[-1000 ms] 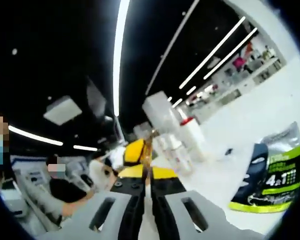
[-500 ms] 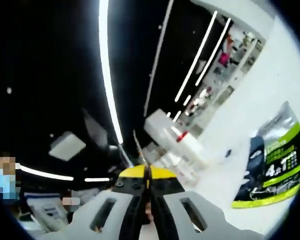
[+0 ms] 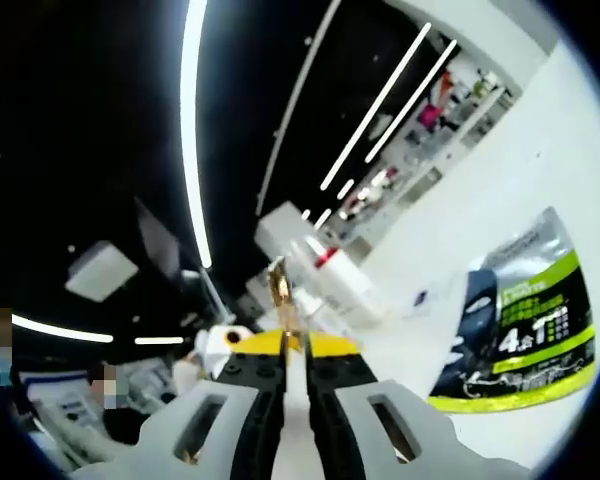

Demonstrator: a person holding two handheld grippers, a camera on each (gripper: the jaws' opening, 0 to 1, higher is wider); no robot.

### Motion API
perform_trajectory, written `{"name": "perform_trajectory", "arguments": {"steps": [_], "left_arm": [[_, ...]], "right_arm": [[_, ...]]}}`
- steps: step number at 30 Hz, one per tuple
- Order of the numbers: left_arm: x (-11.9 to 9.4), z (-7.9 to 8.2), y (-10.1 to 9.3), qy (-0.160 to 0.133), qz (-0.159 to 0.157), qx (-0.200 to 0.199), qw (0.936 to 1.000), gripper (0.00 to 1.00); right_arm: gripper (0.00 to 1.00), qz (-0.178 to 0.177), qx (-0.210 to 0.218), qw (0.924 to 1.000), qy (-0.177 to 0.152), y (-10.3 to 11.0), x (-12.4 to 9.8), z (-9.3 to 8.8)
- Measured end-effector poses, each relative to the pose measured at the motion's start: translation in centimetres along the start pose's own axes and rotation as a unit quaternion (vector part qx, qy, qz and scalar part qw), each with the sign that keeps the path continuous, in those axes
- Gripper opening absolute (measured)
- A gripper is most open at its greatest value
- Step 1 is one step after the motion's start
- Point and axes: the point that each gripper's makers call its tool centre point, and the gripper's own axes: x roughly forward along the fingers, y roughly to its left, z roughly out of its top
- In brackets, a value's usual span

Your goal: Arrange the skincare products in the storage area until every visible bottle or jar stands upright without overlapping.

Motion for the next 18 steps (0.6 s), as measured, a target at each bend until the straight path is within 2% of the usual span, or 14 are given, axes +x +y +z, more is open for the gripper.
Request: {"name": "perform_trajectory", "arguments": {"steps": [5, 8, 10, 12, 14, 17, 18], "left_arm": [[-0.4, -0.5, 2.8, 0.010, 0.061, -0.050, 0.9968, 0.01], [-0.5, -1.5, 4.5, 0.034, 0.110, -0.058, 0.9917, 0.01], [-0.6, -1.7, 5.1, 0.037, 0.128, -0.052, 0.9897, 0.01], [-0.7, -2.0, 5.5, 0.038, 0.158, -0.054, 0.9852, 0.01], [-0.8, -1.8, 5.7, 0.037, 0.163, -0.057, 0.9842, 0.01], [-0.7, -1.7, 5.9, 0.038, 0.162, -0.058, 0.9844, 0.01], [-0.7, -1.8, 6.0, 0.040, 0.166, -0.058, 0.9836, 0.01]], "right_arm": [[0.07, -0.029, -0.012, 0.9994, -0.012, -1.1, -0.4, 0.7], [0.06, -0.018, -0.010, 0.9993, -0.030, -0.7, -0.6, 1.3], [0.06, -0.020, -0.011, 0.9993, -0.028, -0.7, -0.5, 1.2], [0.06, -0.031, -0.017, 0.9993, -0.011, -1.2, -0.3, 0.7], [0.06, -0.041, -0.028, 0.9988, 0.002, -1.4, -0.1, 0.1], [0.06, -0.081, -0.088, 0.9921, 0.038, -2.3, 0.0, -1.0], [0.06, -0.101, -0.121, 0.9860, 0.054, -2.7, 0.1, -1.5]]}}
